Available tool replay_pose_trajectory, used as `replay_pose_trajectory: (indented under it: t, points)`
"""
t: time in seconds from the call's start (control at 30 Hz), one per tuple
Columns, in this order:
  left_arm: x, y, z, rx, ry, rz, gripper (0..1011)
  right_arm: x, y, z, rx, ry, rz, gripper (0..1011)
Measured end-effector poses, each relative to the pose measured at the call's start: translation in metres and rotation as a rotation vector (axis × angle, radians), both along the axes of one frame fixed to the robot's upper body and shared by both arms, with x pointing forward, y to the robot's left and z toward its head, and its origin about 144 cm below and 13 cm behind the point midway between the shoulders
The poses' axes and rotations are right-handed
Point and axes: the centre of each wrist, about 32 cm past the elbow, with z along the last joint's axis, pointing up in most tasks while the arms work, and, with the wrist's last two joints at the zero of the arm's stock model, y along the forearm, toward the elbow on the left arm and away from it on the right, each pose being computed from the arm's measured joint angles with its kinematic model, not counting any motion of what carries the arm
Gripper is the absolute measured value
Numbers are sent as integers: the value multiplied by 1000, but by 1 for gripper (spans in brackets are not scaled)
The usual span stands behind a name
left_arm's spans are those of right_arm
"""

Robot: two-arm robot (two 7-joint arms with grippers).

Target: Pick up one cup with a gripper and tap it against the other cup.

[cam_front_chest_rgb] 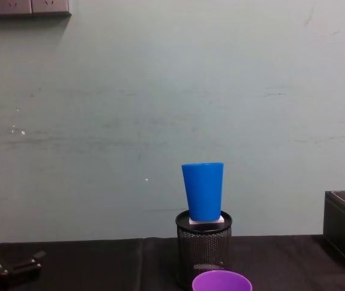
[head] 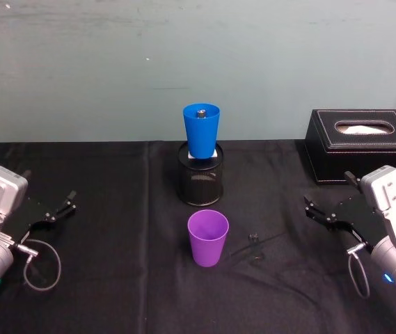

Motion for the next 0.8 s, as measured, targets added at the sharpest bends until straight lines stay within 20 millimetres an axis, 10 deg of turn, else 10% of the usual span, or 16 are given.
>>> replay_pose_trajectory:
  t: [0.8]
  points:
    - [0, 0, 0, 0, 0, 0, 1000, 0, 0, 0, 0, 0, 0, 1002]
